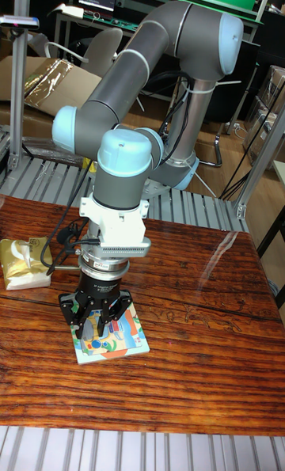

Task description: Assemble one piece of a puzzle

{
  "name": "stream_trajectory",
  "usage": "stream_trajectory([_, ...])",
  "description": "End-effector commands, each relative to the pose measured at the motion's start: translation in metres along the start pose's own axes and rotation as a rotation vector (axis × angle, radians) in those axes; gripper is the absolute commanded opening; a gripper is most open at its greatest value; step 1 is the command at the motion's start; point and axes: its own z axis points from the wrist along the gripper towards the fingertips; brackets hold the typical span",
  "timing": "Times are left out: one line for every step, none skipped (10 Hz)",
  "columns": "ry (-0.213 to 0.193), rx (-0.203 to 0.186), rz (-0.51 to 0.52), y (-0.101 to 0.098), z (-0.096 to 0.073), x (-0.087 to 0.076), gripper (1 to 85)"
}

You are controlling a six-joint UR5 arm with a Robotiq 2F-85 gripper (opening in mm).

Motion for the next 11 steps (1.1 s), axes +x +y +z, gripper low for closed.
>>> stream_trajectory([-0.006,-0.008,0.011,0.0010,0.0005,0.0007,25.0])
stream_trajectory([-0.006,-0.008,0.011,0.0010,0.0006,0.0007,25.0])
stream_trajectory([-0.006,-0.010,0.010,0.0014,0.0008,0.0006,25.0])
stream_trajectory([-0.007,-0.014,0.009,0.0025,0.0011,0.0003,25.3])
stream_trajectory([-0.008,-0.015,0.003,0.0029,0.0016,0.0001,26.3])
stream_trajectory([-0.010,-0.016,0.002,0.0031,0.0023,-0.0003,27.0])
stream_trajectory([-0.012,-0.017,0.001,0.0034,0.0027,-0.0008,27.3])
stream_trajectory([-0.012,-0.017,-0.001,0.0032,0.0032,-0.0007,27.3])
stream_trajectory([-0.014,-0.015,-0.007,0.0023,0.0041,-0.0012,28.0])
stream_trajectory([-0.014,-0.015,-0.010,0.0021,0.0049,-0.0010,29.3])
stream_trajectory([-0.012,-0.013,-0.017,0.0014,0.0050,-0.0003,31.3])
